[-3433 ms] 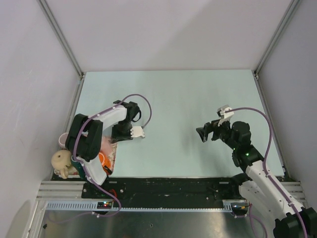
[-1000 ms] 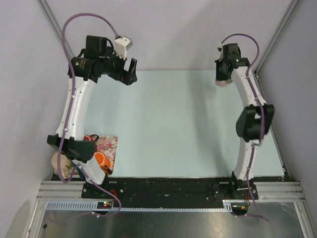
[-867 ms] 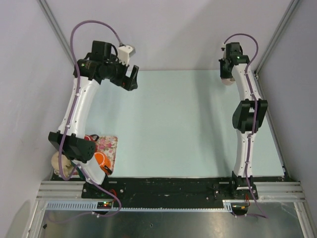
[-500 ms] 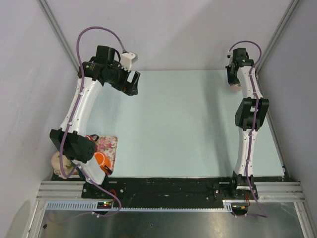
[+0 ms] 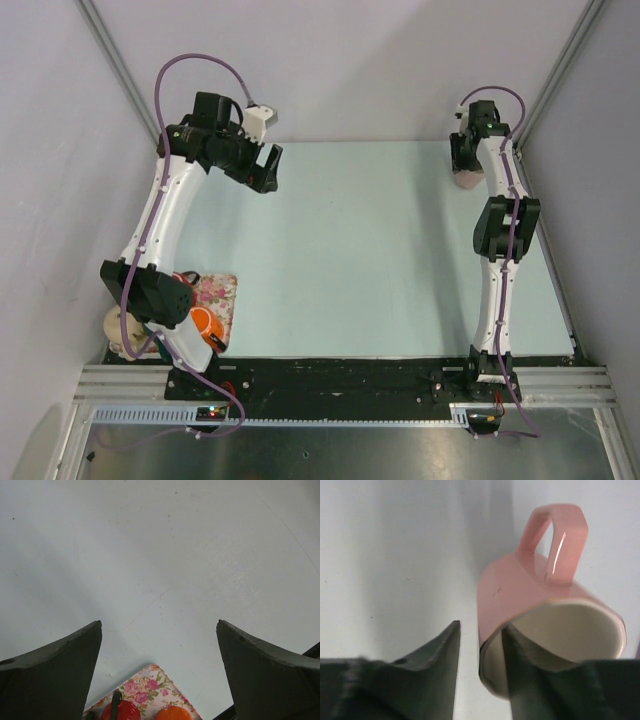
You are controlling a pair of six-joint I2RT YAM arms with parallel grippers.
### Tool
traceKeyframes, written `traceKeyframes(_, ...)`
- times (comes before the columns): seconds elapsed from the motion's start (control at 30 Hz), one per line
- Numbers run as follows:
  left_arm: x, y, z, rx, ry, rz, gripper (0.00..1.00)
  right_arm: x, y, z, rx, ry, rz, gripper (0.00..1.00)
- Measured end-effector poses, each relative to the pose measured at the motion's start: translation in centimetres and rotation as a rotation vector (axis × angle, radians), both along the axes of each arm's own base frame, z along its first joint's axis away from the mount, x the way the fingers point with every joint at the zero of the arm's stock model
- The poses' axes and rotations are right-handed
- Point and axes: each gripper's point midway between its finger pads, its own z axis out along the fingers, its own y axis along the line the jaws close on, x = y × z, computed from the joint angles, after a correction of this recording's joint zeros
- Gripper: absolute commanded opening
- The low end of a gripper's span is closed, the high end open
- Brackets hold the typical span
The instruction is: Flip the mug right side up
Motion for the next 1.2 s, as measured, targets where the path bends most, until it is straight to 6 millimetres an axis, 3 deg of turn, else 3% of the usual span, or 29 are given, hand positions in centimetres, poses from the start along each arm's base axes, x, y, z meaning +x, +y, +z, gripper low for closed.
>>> traceKeyframes(0.3,0.1,0.1,-0.1,0.019,-0.012,-0.025,1.00,2.3,-0.2,1.7,0.013,-0.108,0.013,0.78)
traceKeyframes(0.37,0.0,0.4,-0.6,0.044,-0.018,-0.053,1.00,2.5,-0.2,1.8,0.010,-0.118,0.017,0.94)
traceKeyframes(0.5,-1.4,3.0,-2.7,0.197,-0.003,-0.142,0.99,2.6,0.0,2.4,-0.003,-0.129,0.040,0.99)
traceKeyframes(0.63,-4.6,7.3,-5.8,0.384,0.092,-0.236,0.93,1.7,0.5,5.8,-0.034,-0.167,0.060,0.99)
traceKeyframes(0.77,-8.2,10.0,-9.0,0.489,0.196,-0.331,0.89,-1.4,2.7,12.3,-0.041,-0.252,0.093,0.99)
traceKeyframes(0.9,-12.6,11.4,-12.1,0.535,0.327,-0.390,0.86,-6.9,7.2,19.6,-0.023,-0.409,0.166,0.99)
traceKeyframes(0.97,-13.9,11.8,-12.8,0.549,0.366,-0.396,0.84,-9.6,9.5,21.7,-0.008,-0.474,0.210,0.99)
traceKeyframes(1.07,-15.0,12.2,-13.0,0.561,0.367,-0.408,0.83,-12.9,13.5,22.1,0.049,-0.518,0.302,0.99)
traceKeyframes(1.2,-16.6,11.7,-12.4,0.602,0.270,-0.523,0.81,-15.3,17.0,17.5,0.112,-0.437,0.373,0.99)
